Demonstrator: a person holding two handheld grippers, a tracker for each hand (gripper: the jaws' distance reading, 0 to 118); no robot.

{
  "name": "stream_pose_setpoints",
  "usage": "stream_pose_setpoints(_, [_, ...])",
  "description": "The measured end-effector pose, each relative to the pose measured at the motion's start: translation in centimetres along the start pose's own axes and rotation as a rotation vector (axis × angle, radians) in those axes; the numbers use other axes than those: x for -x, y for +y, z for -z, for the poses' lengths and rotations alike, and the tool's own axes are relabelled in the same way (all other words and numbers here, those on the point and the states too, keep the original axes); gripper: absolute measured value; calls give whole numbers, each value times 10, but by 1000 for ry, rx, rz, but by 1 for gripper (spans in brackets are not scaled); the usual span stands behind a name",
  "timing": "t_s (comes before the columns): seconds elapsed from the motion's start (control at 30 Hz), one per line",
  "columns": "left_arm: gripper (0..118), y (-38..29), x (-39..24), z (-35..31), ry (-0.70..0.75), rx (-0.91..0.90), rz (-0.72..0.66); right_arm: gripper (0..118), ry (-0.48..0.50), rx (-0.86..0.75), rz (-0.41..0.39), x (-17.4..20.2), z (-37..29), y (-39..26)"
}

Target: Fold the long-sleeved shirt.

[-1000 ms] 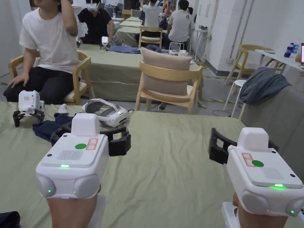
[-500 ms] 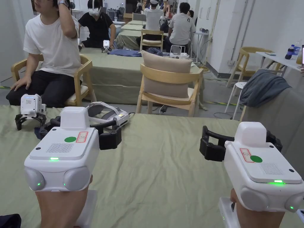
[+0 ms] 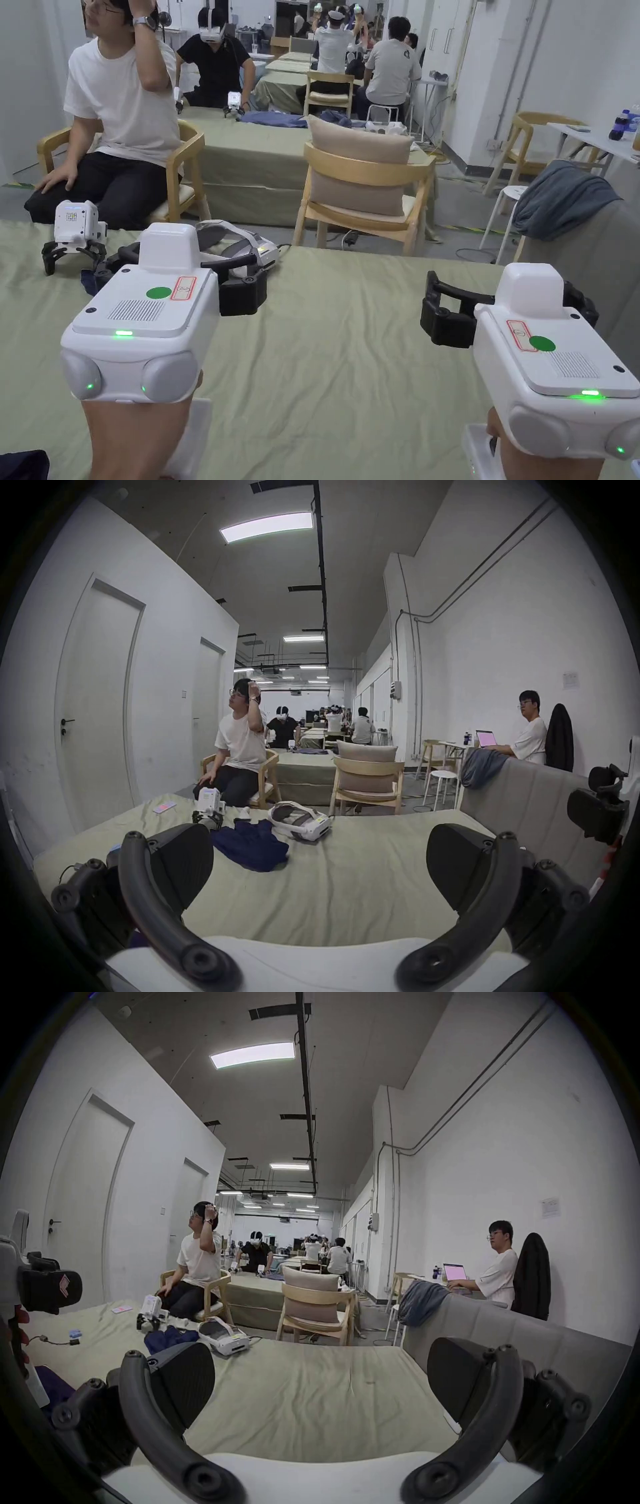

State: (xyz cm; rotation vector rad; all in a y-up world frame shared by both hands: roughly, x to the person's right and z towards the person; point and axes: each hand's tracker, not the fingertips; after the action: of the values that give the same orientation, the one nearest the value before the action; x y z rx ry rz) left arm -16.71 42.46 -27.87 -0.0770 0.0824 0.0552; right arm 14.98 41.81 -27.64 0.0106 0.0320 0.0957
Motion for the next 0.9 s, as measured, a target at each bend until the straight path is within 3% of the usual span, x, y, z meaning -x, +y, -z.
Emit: stream_pose_setpoints(0.9, [111,14,-7,-10,-29,-6,16,118,-13,-31,2,-2,-8,4])
